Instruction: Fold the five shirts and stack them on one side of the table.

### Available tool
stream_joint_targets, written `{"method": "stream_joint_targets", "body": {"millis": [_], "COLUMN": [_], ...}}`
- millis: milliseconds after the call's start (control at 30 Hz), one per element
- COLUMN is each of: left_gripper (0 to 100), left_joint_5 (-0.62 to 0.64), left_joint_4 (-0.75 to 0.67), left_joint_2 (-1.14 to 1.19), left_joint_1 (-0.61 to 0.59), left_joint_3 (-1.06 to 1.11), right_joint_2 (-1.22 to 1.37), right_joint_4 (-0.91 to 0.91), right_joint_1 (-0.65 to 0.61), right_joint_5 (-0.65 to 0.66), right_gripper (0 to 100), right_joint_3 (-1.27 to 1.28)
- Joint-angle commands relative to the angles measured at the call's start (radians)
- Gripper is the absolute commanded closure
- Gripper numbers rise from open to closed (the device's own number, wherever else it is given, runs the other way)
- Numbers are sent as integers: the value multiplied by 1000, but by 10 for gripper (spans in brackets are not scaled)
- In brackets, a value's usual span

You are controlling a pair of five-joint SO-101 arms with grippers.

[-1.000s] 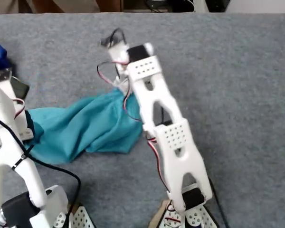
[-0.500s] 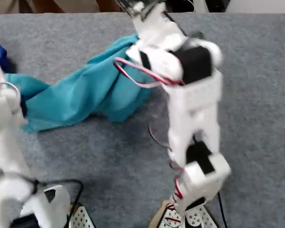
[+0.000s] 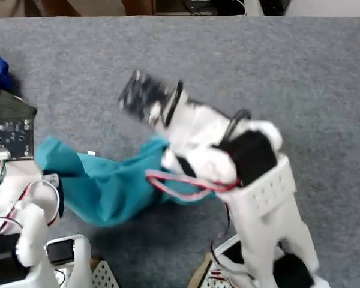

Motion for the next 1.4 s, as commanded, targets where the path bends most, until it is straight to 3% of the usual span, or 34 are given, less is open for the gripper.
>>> {"method": "stream_joint_targets", "body": {"millis": [0,167,300,433,533,667,900,1033,1367], "left_gripper": [982,979,853,715,669,668,726,759,762], "left_joint_5": [9,3,12,9,5,11,58,58,54], "left_joint_4": [11,11,11,9,9,-64,-247,-269,-226], "left_joint_2": [-25,-25,-25,-25,-25,-22,148,366,839], "left_joint_1": [8,9,-11,-129,-219,-279,-282,-278,-249], "left_joint_3": [32,15,25,15,15,41,178,155,-14], "right_joint_2": [-143,-262,-306,-338,-367,-386,-271,-94,384], "right_joint_4": [-8,5,12,11,9,9,-54,-140,-288], "right_joint_1": [-21,-21,-19,-19,-22,-21,-19,-4,225], "right_joint_5": [18,12,11,11,12,11,11,11,-112], "right_gripper": [990,990,983,866,756,682,680,680,680], "right_joint_3": [124,223,252,248,245,145,-4,-4,-62]}}
